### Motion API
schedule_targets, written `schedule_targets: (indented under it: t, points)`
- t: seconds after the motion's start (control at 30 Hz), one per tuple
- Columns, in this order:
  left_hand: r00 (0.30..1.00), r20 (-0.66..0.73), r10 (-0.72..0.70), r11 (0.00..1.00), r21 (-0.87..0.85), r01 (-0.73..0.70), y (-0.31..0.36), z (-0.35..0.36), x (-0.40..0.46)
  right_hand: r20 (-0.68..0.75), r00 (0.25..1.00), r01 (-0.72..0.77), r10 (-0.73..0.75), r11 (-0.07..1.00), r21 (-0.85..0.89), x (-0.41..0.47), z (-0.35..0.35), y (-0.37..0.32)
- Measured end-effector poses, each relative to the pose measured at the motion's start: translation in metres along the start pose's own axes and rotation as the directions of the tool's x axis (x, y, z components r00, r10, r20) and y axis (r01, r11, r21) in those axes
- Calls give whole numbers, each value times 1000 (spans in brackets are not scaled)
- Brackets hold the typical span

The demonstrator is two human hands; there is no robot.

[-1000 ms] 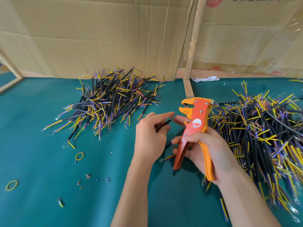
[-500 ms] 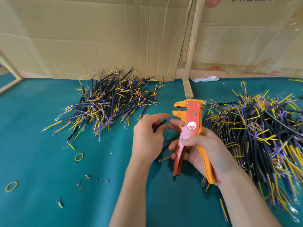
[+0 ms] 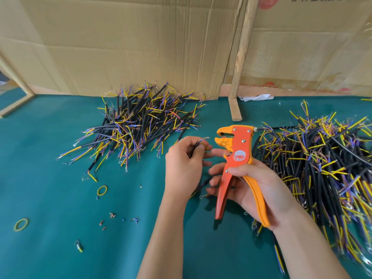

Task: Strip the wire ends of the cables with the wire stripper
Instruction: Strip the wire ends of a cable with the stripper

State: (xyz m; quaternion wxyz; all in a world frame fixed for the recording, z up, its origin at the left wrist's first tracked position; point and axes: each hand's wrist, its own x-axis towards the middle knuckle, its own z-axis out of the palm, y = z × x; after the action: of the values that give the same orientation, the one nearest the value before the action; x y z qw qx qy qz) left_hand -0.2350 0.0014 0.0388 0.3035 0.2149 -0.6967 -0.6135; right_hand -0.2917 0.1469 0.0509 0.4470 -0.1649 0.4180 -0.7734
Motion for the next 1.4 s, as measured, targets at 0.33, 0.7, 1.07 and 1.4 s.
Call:
schedule_targets:
  t: [0.33,0.7,1.07,1.4]
  points:
    - [1000,0,-16,999,-37,16,7,-1,-2,10,999,-38,39,998,-55,0,-5,-2]
    - [997,68,-41,998,46,38,8,-1,-3,52,997,-61,65,995,-81,-1,-10,-3]
    - [992,124,-8,995,102,-5,5,-2,-4,19,996,-84,88,986,-146,-4,-5,-3]
    - [994,101,32,974,222,-54,-3,-9,2,-120,992,32,-42,996,-84,0,4,0]
